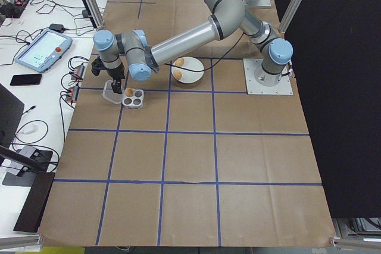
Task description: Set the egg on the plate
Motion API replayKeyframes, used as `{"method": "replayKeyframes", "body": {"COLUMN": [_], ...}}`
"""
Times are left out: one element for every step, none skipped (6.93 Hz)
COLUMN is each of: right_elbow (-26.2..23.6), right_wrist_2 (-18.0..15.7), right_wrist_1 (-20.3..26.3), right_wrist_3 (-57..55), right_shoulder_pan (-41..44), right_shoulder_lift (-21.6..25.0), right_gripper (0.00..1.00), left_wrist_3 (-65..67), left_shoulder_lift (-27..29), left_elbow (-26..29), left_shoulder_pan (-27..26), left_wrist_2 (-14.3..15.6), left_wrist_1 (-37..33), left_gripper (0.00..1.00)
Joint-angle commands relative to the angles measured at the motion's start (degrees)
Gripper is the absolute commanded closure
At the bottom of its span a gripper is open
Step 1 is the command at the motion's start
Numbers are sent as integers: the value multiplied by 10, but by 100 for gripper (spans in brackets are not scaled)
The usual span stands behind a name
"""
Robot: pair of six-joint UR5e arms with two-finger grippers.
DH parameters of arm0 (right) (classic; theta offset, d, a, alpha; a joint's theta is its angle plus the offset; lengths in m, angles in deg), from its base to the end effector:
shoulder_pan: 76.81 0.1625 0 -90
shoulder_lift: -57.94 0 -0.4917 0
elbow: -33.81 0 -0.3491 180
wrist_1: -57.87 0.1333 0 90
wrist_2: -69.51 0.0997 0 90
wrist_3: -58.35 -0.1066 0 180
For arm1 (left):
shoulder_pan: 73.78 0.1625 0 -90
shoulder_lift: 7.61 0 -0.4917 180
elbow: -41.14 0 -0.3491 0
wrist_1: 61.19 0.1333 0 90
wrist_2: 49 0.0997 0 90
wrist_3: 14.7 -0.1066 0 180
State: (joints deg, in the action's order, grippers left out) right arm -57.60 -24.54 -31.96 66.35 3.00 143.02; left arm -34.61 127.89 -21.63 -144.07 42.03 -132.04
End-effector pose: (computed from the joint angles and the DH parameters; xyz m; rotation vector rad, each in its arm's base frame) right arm 0.0395 -0.4909 0.4970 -0.0527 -3.0835 -0.1902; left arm 0.1406 -0.7819 0.2927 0.0052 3.1194 -0.0130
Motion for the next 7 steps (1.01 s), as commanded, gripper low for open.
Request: {"method": "replayKeyframes", "body": {"right_elbow": [0,0,0,0,0,0,0], "right_wrist_2": [0,0,0,0,0,0,0], "right_wrist_1": [0,0,0,-1,0,-1,0], "right_wrist_3": [0,0,0,0,0,0,0], "right_shoulder_pan": [0,0,0,0,0,0,0], "right_shoulder_lift": [0,0,0,0,0,0,0], "right_gripper": [0,0,0,0,0,0,0], "left_wrist_3": [-2,-2,-2,-2,-3,-3,-3], "left_shoulder_lift": [-3,-4,-2,-1,0,-1,-2], "left_elbow": [-40,-46,-47,-47,-47,-48,-50], "left_shoulder_pan": [2,2,2,3,9,14,14], "left_wrist_2": [0,0,1,1,1,3,4], "left_wrist_1": [33,41,40,42,45,44,42], "left_gripper": [1,1,1,1,3,4,7]}}
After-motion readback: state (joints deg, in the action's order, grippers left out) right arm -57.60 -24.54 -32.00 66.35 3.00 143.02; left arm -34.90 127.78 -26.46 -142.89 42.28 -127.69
